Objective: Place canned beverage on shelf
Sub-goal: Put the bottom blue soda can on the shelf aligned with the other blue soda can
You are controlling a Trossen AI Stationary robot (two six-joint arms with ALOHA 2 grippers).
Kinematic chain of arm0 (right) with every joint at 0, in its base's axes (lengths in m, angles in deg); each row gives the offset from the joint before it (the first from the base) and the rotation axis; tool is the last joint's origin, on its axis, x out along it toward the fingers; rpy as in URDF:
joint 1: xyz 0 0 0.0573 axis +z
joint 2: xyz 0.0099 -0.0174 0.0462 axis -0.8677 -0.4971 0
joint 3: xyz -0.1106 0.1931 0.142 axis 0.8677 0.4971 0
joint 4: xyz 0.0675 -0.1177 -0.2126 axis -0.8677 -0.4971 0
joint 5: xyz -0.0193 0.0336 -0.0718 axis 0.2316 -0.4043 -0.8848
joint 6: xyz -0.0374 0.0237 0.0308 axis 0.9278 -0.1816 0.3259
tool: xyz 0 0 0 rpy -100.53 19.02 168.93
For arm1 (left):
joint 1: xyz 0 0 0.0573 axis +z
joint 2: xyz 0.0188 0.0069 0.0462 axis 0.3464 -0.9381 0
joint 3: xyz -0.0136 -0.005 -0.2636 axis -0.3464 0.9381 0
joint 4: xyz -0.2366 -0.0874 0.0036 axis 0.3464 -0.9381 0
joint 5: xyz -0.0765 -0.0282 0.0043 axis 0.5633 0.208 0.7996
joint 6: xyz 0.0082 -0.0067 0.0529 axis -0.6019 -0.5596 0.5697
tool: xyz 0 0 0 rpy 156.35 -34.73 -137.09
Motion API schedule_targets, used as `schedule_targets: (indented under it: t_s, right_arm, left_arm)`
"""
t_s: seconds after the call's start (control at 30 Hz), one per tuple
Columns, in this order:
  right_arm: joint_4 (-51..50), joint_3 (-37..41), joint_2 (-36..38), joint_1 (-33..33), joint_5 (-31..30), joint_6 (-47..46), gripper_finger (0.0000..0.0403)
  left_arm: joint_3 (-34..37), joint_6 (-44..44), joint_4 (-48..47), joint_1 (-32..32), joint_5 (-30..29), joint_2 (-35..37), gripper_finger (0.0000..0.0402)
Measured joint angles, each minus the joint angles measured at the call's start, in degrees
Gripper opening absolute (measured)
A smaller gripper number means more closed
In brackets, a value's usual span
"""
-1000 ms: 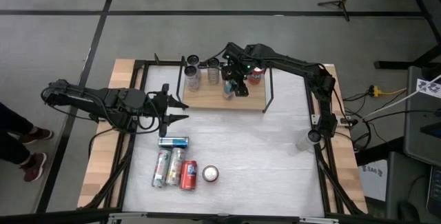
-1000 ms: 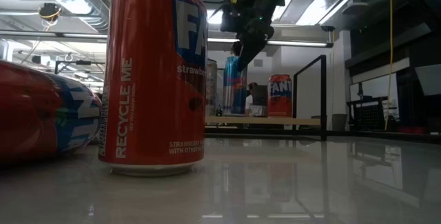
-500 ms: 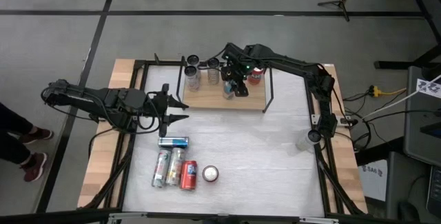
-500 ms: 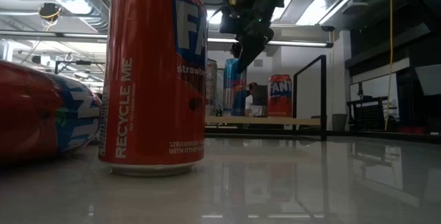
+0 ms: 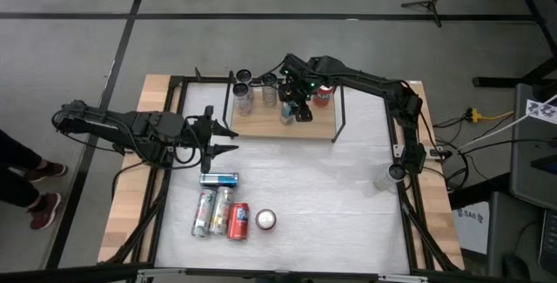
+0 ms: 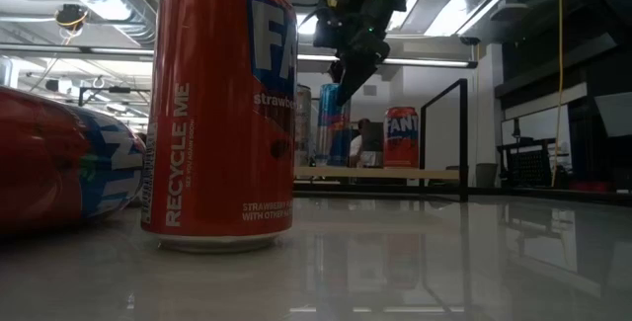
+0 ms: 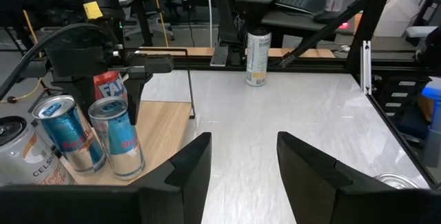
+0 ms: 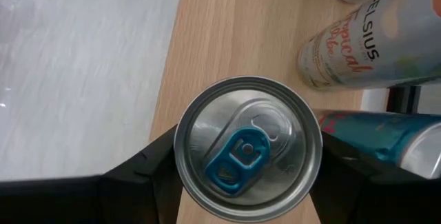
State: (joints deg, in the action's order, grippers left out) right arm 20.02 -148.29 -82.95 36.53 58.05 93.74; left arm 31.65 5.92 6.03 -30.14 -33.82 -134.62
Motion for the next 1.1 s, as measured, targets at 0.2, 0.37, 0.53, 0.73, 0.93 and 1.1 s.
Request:
schedule_targets:
  t_s: [0.2, 0.37, 0.53, 0.73, 0.93, 1.1]
  right_arm:
    - [0.15, 0.0, 0.0, 0.0, 0.0, -0.03, 0.0234]
    - [0.49, 0.0, 0.0, 0.0, 0.0, -0.05, 0.0234]
    - [0.55, 0.0, 0.0, 0.02, 0.02, -0.07, 0.0234]
    - [1.12, 0.0, 0.0, 0.02, 0.01, -0.07, 0.0234]
    - [1.07, 0.0, 0.0, 0.02, 0.02, -0.07, 0.0234]
    - [0.93, 0.0, 0.0, 0.02, 0.01, -0.09, 0.0234]
  left_arm:
    - [0.0, 0.02, 0.0, 0.0, 0.0, 0.0, 0.0158]
    - [0.0, 0.02, 0.0, -0.02, 0.0, 0.0, 0.0158]
    - [0.0, 0.02, 0.0, 0.0, 0.0, 0.0, 0.0158]
    - [0.0, 0.04, 0.0, 0.0, 0.0, 0.0, 0.0158]
    - [0.0, 0.04, 0.0, -0.02, 0.0, 0.0, 0.0158]
    - [0.0, 0.04, 0.0, -0.02, 0.0, -0.01, 0.0158]
